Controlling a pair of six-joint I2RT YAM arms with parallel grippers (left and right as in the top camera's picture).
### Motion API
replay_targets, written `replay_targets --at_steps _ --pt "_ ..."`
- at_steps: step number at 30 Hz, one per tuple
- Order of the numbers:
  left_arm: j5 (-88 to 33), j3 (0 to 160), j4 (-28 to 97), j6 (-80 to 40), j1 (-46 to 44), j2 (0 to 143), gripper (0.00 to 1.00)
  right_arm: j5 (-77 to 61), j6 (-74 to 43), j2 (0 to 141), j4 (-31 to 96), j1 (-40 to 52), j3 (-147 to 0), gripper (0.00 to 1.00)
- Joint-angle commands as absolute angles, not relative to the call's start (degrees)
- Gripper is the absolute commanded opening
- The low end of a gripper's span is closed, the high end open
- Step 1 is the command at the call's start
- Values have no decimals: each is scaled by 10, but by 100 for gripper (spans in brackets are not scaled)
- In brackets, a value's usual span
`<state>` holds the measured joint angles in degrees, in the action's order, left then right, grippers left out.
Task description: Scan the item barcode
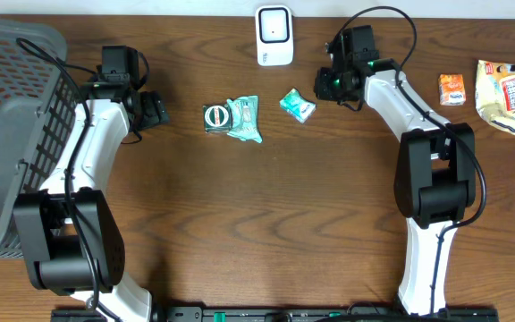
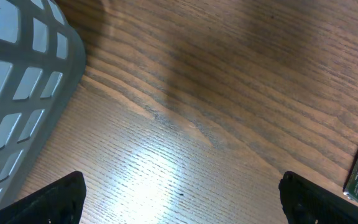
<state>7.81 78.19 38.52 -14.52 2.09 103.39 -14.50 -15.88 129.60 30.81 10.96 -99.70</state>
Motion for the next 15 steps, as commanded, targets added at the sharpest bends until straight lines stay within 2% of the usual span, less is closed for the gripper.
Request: replay_targets --at_steps 1,15 --pt "81 779 385 -138 21 1034 97 -142 -169 1297 315 119 -1004 1" --pt "81 779 385 -138 21 1034 98 -215 -126 1285 446 153 -1004 1"
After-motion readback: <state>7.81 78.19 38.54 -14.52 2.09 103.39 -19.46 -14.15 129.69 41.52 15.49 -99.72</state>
